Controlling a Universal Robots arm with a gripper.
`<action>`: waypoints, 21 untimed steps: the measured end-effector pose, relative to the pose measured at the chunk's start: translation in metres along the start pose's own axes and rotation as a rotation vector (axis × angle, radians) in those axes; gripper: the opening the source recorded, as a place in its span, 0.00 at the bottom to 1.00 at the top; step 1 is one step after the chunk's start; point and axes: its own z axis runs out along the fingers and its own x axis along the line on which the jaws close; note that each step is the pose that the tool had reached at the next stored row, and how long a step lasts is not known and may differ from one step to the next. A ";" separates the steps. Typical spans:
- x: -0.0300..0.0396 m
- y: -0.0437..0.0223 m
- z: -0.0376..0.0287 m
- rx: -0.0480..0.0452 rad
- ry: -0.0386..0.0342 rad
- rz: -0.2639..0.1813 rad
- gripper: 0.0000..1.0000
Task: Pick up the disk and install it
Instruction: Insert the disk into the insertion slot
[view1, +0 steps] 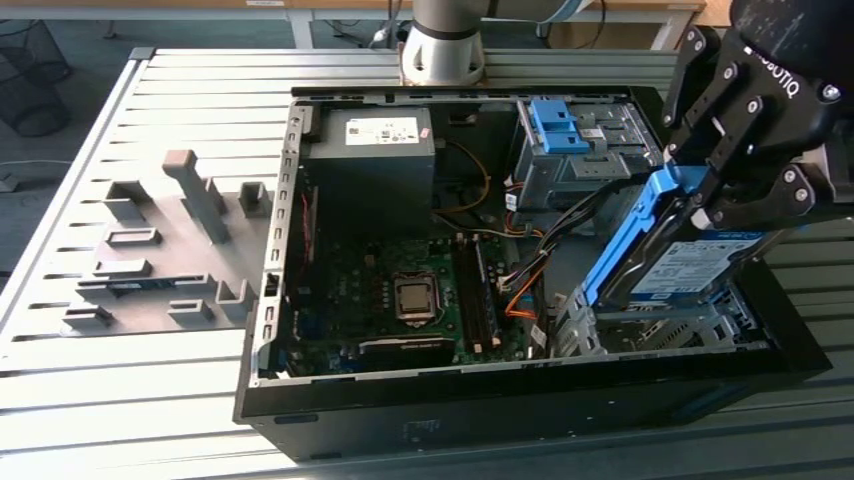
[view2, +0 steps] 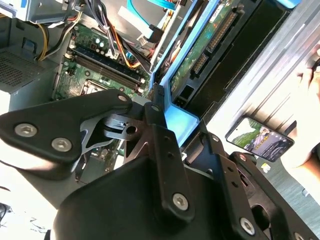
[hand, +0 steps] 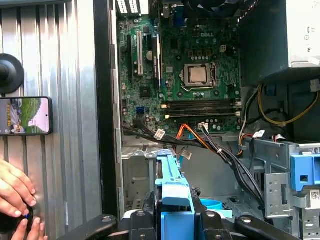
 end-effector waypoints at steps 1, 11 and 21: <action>0.0000 -0.0001 0.0009 0.0000 0.0001 0.000 0.36; 0.0002 -0.0003 0.0061 0.0000 -0.0003 0.002 0.36; 0.0003 -0.0003 0.0087 0.0000 -0.0007 0.002 0.50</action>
